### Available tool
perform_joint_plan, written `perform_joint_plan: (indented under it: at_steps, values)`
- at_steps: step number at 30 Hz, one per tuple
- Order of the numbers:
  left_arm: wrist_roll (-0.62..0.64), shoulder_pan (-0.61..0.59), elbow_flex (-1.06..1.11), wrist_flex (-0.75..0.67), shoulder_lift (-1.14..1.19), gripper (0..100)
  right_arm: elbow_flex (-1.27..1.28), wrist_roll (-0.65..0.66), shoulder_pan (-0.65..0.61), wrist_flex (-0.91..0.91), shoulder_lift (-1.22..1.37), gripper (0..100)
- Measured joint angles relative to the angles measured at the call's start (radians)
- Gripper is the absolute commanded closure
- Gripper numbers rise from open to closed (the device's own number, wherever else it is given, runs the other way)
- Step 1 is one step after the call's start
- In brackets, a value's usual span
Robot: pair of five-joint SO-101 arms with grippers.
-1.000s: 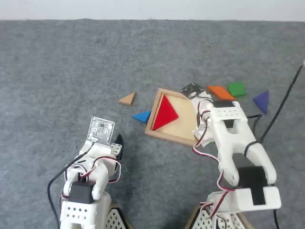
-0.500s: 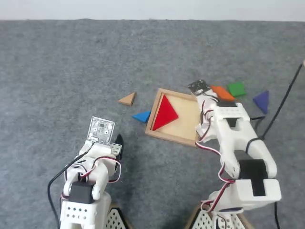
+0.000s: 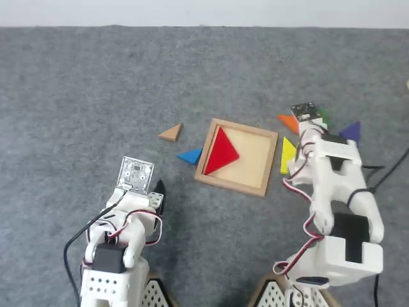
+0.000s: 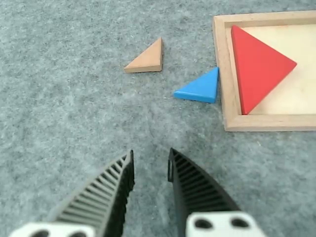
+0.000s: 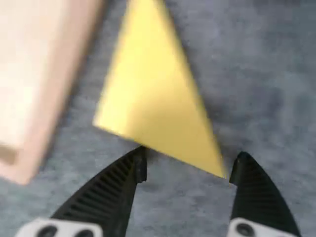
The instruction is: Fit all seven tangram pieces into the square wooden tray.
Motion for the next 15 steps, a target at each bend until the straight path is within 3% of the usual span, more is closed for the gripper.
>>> perform_joint_plan:
  at_steps: [6, 15]
  values:
    - [0.000, 0.000, 0.000, 0.000, 0.000, 89, -0.008, 0.044, -0.104, 0.023, -0.084, 71.3]
    - [0.000, 0.000, 0.000, 0.000, 0.000, 89, -0.146, 0.106, -0.117, 0.025, 0.011, 71.3]
